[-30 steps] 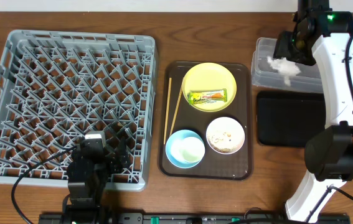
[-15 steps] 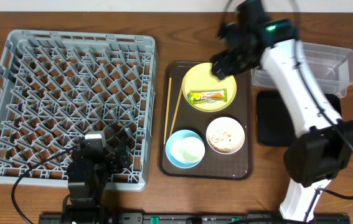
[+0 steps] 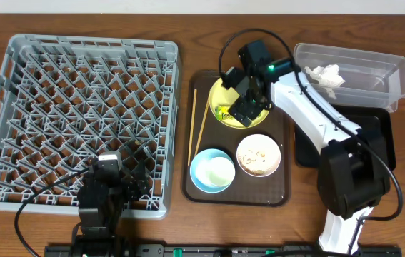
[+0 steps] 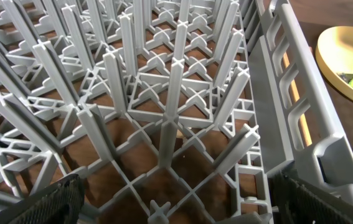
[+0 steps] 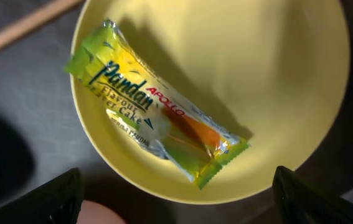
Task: Sort waste into correct bins and load items into the dishwasher
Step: 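Move the right gripper to the yellow plate and grasp the green wrapper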
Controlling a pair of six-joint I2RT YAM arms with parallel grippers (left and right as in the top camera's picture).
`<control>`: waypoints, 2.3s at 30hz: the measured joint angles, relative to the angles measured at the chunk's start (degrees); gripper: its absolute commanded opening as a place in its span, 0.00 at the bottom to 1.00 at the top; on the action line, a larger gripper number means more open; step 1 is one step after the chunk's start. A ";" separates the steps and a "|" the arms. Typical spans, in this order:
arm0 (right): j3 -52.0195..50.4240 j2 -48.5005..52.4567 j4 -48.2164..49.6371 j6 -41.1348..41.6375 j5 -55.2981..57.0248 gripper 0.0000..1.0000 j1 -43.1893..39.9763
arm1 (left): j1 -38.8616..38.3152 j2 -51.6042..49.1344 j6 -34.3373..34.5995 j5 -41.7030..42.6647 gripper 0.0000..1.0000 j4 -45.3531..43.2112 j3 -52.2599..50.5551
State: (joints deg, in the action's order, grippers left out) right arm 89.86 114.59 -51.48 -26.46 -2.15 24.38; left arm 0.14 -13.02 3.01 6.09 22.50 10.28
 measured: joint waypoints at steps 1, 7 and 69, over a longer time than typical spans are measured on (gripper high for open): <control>-0.85 0.00 0.85 -1.11 0.28 0.95 0.00 | 0.00 0.00 -0.02 0.00 0.99 0.00 0.00; -4.59 0.00 4.63 -6.40 0.59 0.93 0.00 | 0.00 0.00 -0.02 0.00 0.99 0.00 0.00; -10.58 2.14 17.62 1.51 2.34 0.01 0.00 | 0.00 0.00 -0.02 0.00 0.99 0.00 0.00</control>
State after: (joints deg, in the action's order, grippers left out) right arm 79.29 116.73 -33.87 -24.95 0.19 24.38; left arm 0.14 -13.02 2.98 6.09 22.50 10.28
